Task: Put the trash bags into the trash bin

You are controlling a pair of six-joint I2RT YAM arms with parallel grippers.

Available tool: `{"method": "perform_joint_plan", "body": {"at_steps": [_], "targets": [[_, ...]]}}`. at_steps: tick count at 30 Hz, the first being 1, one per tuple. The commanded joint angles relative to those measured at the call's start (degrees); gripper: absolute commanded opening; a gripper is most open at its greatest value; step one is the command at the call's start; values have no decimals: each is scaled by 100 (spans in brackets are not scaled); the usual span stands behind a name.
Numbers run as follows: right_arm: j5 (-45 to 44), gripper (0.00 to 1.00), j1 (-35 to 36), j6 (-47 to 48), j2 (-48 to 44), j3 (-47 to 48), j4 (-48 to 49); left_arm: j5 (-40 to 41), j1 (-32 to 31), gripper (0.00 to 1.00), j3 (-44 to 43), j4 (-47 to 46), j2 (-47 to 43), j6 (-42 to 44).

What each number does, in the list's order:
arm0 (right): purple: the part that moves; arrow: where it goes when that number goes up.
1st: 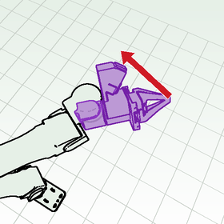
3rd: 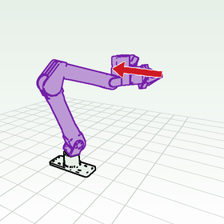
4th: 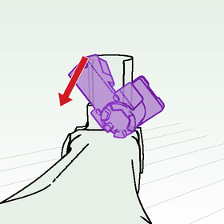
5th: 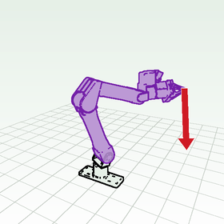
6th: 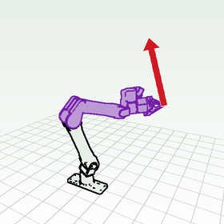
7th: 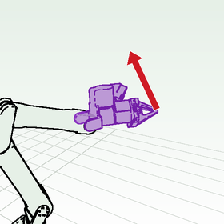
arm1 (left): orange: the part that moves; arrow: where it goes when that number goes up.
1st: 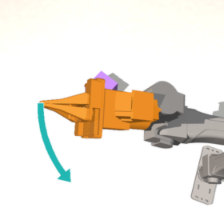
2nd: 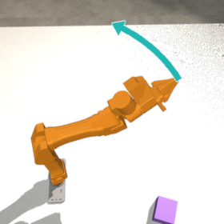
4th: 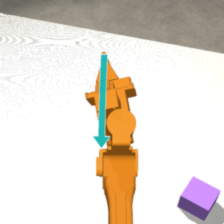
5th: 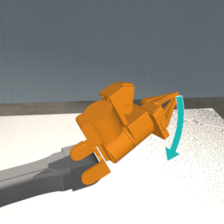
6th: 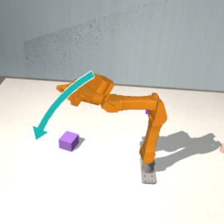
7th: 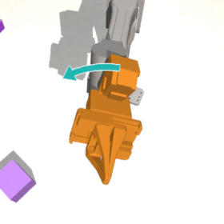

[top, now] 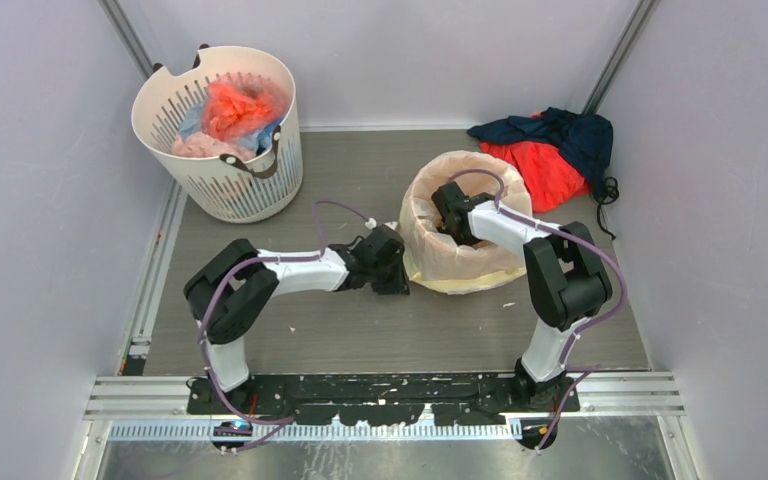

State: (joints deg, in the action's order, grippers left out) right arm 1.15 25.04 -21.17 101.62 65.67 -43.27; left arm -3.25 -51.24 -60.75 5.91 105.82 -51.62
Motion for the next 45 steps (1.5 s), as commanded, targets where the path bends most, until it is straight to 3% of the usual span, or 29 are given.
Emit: {"method": "perform_joint_plan", "body": {"at_steps": [1, 7, 13, 19, 24, 29, 37, 45], "targets": [[-72, 1, 33, -37, -257, 71, 47, -118, 82, 0, 221, -170, -792, 51], [-36, 1, 31, -47, -288, 211, -10, -210, -33, 1, 514, 342, -2048, 46], [-97, 1, 30, -25, -549, 346, -219, 3, -44, 4, 630, 555, -2656, 61], [-438, 3, 35, 52, -845, 728, -743, 159, -35, 10, 564, 668, -2696, 157], [-676, 4, 36, 145, -730, 763, -901, 32, 53, 22, 436, 577, -2485, 196], [-1116, 4, 3, 146, -295, 575, -689, -53, 123, 22, 368, 572, -2424, 213], [-772, 2, -49, 148, 521, 171, -191, -5, 142, 22, 423, 630, -2580, 222], [-701, 2, -49, 78, 219, 22, -153, -124, 141, 22, 415, 529, -2731, 99]]}}
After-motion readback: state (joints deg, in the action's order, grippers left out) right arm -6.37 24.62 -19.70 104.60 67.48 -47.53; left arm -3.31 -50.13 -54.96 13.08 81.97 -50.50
